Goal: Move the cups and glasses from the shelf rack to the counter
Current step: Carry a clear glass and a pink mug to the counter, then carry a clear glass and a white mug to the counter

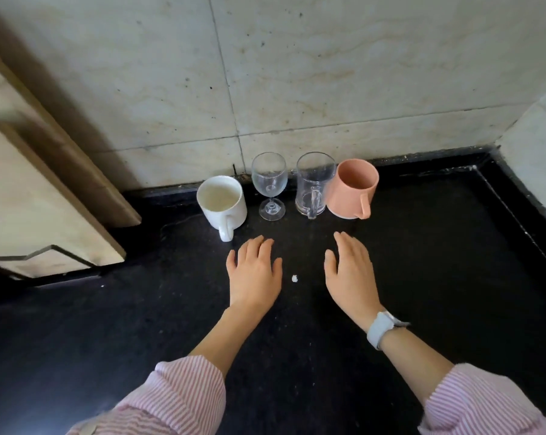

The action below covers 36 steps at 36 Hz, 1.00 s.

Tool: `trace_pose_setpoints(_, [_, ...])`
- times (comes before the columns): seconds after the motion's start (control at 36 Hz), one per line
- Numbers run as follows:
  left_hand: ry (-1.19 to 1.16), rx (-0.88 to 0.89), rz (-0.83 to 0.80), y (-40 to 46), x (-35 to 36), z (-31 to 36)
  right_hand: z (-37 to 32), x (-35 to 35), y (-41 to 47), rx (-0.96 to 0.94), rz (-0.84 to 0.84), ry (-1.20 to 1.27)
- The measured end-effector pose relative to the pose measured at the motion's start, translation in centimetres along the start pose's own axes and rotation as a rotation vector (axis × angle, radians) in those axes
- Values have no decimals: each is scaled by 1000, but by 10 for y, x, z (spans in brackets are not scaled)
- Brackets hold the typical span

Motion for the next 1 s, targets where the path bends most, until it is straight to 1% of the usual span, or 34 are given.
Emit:
trace_pose_setpoints(0.08, [47,-93,-10,-47,-13,-43,-47,34,-27,-142,-154,-177])
trace_pose_setpoints(0.17, [41,-232,13,-106,-34,-90,-100,66,-61,-290,-274,-277])
trace_pose_setpoints(0.31, [53,-433,145,-225,-91,-165,-196,111,-136,-549,-419,-270])
trace_pose_setpoints(0.39, [67,-571,237,-319,-123,-204,-257,127,-200,-726,-445,-247])
trace_pose_setpoints(0.47, [54,-701,376,-429,-147,-228,-313,144,-283,-931,-464,-228])
trace_pose_setpoints(0.58, [35,-880,473,-585,-153,-245,-368,166,-416,-1183,-509,-184])
trace_pose_setpoints(0.67, [23,-1054,566,-711,-146,-248,-394,183,-521,-1334,-590,-120])
trace_pose_setpoints(0.78, [2,-1283,662,-867,-132,-237,-416,203,-656,-1525,-708,-94])
trace_pose_setpoints(0.92, [9,-1519,741,-1019,-117,-210,-429,219,-808,-1767,-860,-122])
trace_pose_setpoints(1.0, [-46,-1640,833,-1093,-99,-192,-430,227,-891,-1890,-939,-148])
Point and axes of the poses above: each hand's wrist, its own y-axis towards the middle knuckle, its own x-axis out of the palm, z = x × y, the point moved 10 cm from there along y, towards the middle knuckle, and after that the axes turned 9 degrees about -z, right-handed, at the moved point
